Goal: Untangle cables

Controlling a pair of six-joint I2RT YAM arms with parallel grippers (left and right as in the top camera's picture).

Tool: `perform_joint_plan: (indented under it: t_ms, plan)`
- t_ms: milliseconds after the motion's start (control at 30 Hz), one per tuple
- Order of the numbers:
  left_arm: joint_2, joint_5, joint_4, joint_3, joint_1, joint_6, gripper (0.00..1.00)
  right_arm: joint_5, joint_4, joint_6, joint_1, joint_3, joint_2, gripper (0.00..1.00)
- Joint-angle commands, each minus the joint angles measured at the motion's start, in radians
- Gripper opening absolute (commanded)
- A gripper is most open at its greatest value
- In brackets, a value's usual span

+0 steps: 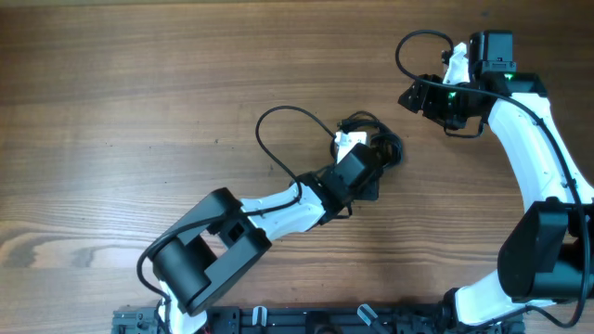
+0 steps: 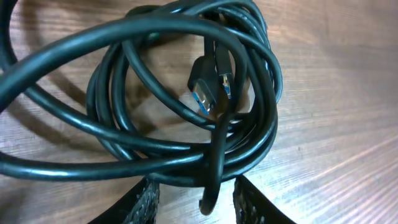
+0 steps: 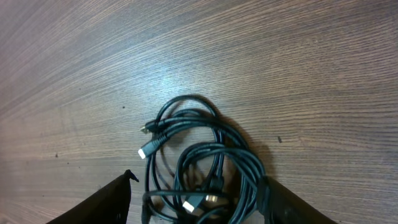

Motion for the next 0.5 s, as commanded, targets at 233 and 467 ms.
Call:
perform_joint_plan:
  t_ms: [233, 467]
  plan:
    - [0.048, -0.075, 0.048, 0.003, 0.003, -0.003, 0.24, 0.006, -0.007, 0.0, 0.003, 0.004, -0.014, 0.66]
    - [0.045, -0.074, 0.047, 0.003, 0.003, -0.002, 0.04, 0.004, -0.024, -0.007, 0.003, 0.004, -0.014, 0.66]
